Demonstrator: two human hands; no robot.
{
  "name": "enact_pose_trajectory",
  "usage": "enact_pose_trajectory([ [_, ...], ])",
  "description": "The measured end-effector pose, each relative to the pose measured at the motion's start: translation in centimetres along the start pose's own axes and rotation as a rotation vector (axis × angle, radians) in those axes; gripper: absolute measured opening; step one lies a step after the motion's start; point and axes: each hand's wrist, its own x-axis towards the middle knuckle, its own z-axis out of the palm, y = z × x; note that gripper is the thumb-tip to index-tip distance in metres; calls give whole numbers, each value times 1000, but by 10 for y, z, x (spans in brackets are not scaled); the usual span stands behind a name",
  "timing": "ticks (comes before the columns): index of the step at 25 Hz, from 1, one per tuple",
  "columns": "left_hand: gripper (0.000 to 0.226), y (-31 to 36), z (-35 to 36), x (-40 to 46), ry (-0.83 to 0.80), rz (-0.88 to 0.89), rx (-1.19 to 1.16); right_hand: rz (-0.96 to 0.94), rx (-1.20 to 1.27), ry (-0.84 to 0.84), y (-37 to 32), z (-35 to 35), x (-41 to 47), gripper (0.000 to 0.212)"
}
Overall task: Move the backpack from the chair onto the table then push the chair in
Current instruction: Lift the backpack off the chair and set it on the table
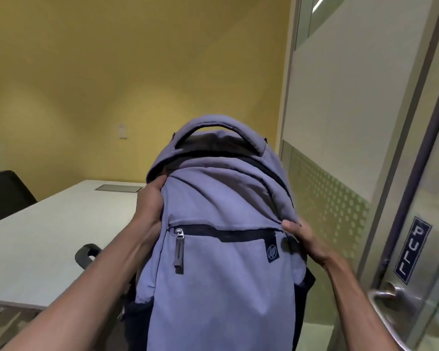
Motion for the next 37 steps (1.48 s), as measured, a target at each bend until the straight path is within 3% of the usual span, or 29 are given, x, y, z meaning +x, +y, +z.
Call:
enact_pose_trajectory([
  [2, 34, 18, 8, 14, -22, -8, 10, -73, -86, 107, 7, 8, 4, 45],
  [4, 35, 32, 16, 27, -24, 30, 82, -158, -122, 319, 7, 19, 20, 37],
  [8, 32, 69, 27, 44, 28, 143, 431, -159, 71, 624, 1, 29, 63, 17],
  [11, 68, 74, 10, 51, 25, 198, 804, -74, 256, 750, 8, 21, 89, 18],
  [13, 76, 42, -14, 53, -34, 186, 924, -33, 305, 804, 20, 12, 107, 26],
  [16, 43, -24, -34, 64, 7, 215, 733, -27, 296, 786, 35, 8, 136, 42],
  [18, 32, -51, -44, 91, 141, 253, 669, -24, 214, 748, 47, 11, 158, 34],
  [21, 27, -65, -53, 141, 147, 270, 626, -43, 133, 735, 63, 6, 190, 26],
  [23, 30, -67, -54, 170, 144, 275, 631, -40, 81, 719, 74, -3, 215, 28],
  [27, 31, -70, -52, 214, 177, 297, 640, -34, 0, 710, 91, -14, 261, 53],
  [33, 59, -80, -43, 267, 246, 295, 678, -16, -61, 657, 126, -36, 332, 59],
  [37, 66, -98, -34, 305, 332, 295, 688, 4, -40, 559, 164, -59, 385, 61],
])
